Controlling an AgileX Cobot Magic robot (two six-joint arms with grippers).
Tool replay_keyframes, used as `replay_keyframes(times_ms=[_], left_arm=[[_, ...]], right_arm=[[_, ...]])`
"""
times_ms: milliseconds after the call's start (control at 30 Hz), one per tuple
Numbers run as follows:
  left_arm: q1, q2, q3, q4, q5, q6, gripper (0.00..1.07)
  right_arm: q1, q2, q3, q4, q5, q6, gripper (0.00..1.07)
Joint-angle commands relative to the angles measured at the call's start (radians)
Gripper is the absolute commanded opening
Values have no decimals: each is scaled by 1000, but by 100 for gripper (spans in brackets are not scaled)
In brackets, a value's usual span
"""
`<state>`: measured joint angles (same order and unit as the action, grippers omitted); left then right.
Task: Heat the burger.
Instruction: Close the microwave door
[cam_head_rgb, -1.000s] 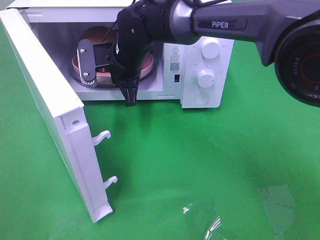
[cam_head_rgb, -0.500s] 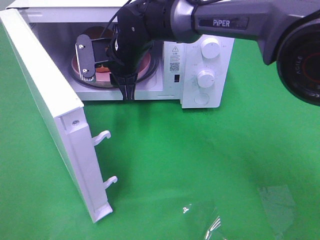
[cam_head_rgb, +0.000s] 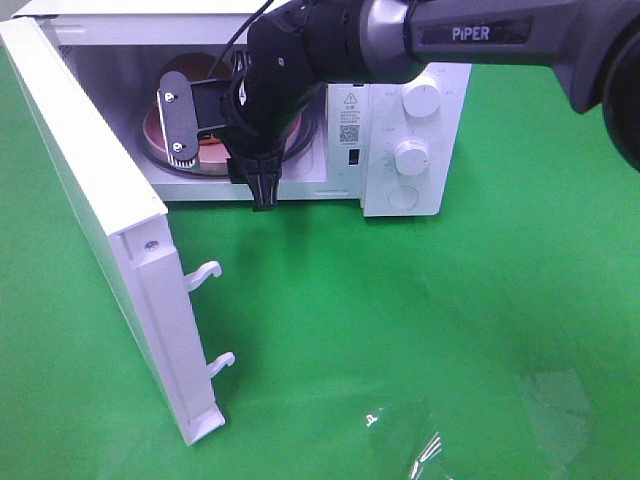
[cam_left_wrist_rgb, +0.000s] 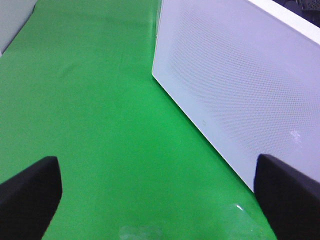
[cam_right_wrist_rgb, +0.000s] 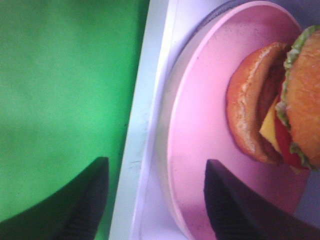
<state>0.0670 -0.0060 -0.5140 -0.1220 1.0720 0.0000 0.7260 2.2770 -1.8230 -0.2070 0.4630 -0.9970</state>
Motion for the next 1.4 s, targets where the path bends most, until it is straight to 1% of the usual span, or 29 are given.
replay_keyframes(times_ms=[33,67,167,233,267,300,400,467,500,533,633,700,733,767,867,933,967,1000,1033,1067,1100,1133,1200,1233,1267,1300,1333,1367,1400], left_arm=[[3,-15,0,-5,-7,-10,96],[3,-15,0,-5,-7,-10,96],[3,-15,0,-5,-7,-10,96],[3,-15,0,-5,-7,-9,96],[3,-15,0,-5,-7,-9,96],[3,-15,0,-5,-7,-9,96],[3,-15,0,-5,-7,-10,96],[3,-15,0,-5,-7,-10,96],[3,-15,0,-5,-7,-10,96],[3,-15,0,-5,-7,-10,96],[3,-15,0,-5,-7,-10,96],[3,-15,0,-5,-7,-10,96],[3,-15,0,-5,-7,-10,96],[3,-15,0,-5,-7,-10,96],[3,-15,0,-5,-7,-10,96],[3,-15,0,-5,-7,-10,96],[3,-15,0,-5,-7,-10,96],[3,-15,0,-5,-7,-10,96],[3,-15,0,-5,-7,-10,96],[3,-15,0,-5,-7,-10,96],[3,-15,0,-5,-7,-10,96],[3,-15,0,-5,-7,-10,96],[3,-15,0,-5,-7,-10,96],[3,-15,0,-5,-7,-10,96],[3,-15,0,-5,-7,-10,96],[3,-15,0,-5,-7,-10,96],[3,-15,0,-5,-7,-10,96],[3,-15,0,-5,-7,-10,96],[3,-15,0,-5,-7,-10,96]], right_arm=[[-2,-55,81,0,-61,-5,65],[-2,-76,119,0,-85,-5,65],[-2,-87,138,0,-92,-5,65],[-2,-123,188,-7,-98,-5,65],[-2,-123,188,-7,-98,-5,65],[-11,-142,215,-8,-115,-5,65],[-16,-153,225,-7,-118,-5,65],[-35,-189,264,-19,-121,0,65],[-35,-189,264,-19,-121,0,65],[-38,-215,292,-35,-121,7,65],[-41,-230,306,-41,-121,10,65],[-49,-280,359,-46,-121,27,65],[-49,-280,359,-46,-121,27,65],[-52,-308,390,-50,-121,56,65],[-61,-333,417,-52,-122,82,65],[-70,-375,459,-60,-120,127,65],[-70,-375,459,-60,-120,127,65],[-74,-408,495,-60,-122,148,65],[-74,-408,495,-60,-122,148,65],[-83,-436,527,-60,-122,168,65],[-83,-436,527,-60,-122,168,65],[-83,-464,564,-60,-122,193,65],[-87,-481,583,-60,-122,205,65],[-92,-514,617,-60,-125,232,65],[-92,-514,617,-60,-125,232,65],[-92,-544,651,-56,-133,270,65],[-92,-544,651,-56,-133,270,65],[-92,-579,688,-54,-150,332,65],[-92,-579,688,-54,-150,332,65]])
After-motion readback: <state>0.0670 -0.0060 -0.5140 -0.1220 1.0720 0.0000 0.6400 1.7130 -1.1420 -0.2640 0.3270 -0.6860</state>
